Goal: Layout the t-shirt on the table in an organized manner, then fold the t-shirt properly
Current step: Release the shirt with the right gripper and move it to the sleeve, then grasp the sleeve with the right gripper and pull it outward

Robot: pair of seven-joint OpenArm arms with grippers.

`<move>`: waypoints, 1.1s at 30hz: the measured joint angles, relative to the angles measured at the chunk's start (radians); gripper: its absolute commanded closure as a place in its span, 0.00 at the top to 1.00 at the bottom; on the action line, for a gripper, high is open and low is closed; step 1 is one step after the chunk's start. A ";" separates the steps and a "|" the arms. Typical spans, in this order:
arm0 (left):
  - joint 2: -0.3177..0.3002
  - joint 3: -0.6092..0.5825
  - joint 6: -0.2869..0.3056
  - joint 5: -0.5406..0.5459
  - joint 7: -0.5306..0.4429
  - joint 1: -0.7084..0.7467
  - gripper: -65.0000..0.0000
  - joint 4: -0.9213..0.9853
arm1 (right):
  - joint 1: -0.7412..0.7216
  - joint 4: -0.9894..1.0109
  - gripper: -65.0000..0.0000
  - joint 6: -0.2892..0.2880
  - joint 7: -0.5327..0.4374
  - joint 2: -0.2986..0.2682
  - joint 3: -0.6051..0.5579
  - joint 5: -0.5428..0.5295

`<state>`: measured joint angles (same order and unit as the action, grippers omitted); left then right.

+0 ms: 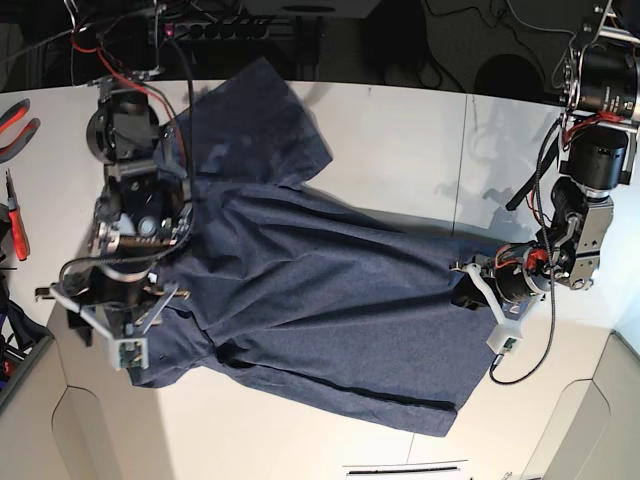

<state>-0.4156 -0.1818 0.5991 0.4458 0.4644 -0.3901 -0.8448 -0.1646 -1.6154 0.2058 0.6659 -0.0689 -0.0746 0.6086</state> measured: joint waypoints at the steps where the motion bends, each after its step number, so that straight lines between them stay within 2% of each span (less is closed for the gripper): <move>1: 0.000 0.000 0.000 0.000 0.000 0.004 0.24 0.000 | -0.019 0.018 0.39 -0.001 0.000 0.000 0.027 -0.015; 4: 0.000 0.000 0.000 0.001 0.002 0.013 0.24 0.000 | -0.088 0.115 0.39 -0.004 -0.042 -0.013 0.113 -0.160; 6: 0.000 0.000 0.000 0.000 0.002 0.013 0.24 0.000 | -0.136 0.218 0.39 -0.028 -0.086 -0.025 0.180 -0.242; 10: 0.000 0.000 -0.003 0.002 -0.008 0.010 0.24 -0.002 | -0.218 0.440 0.39 -0.196 -0.134 -0.045 0.333 -0.428; 12: 0.000 0.000 -0.003 0.000 -0.012 0.011 0.24 -0.001 | -0.245 0.536 0.44 -0.260 -0.197 -0.047 0.416 -0.507; 14: 0.000 0.000 -0.004 0.002 -0.016 0.010 0.24 -0.001 | -0.261 0.613 0.49 -0.310 -0.265 -0.047 0.496 -0.587; 18: 0.000 0.000 -0.003 0.001 -0.016 0.011 0.24 -0.002 | -0.265 0.727 0.49 -0.384 -0.366 -0.045 0.613 -0.688; 20: 0.000 0.000 -0.003 0.001 -0.016 0.010 0.24 -0.002 | -0.265 0.776 0.49 -0.402 -0.393 -0.045 0.642 -0.700; 25: 0.000 0.000 -0.003 0.001 -0.016 0.011 0.24 -0.002 | -0.265 0.869 0.49 -0.405 -0.481 -0.044 0.651 -0.717; 31: 0.000 0.000 -0.003 0.001 -0.017 0.011 0.24 -0.002 | -0.277 0.897 0.49 -0.404 -0.490 -0.045 0.651 -0.760; 33: 0.000 0.000 -0.004 0.001 -0.017 0.011 0.24 -0.002 | -0.282 0.898 0.49 -0.383 -0.490 -0.039 0.651 -0.763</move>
<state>-0.4156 -0.1818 0.5953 0.4465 0.4477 -0.3794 -0.8463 -0.4469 -0.7170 -0.1768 0.1761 -0.1074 0.5766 -0.1547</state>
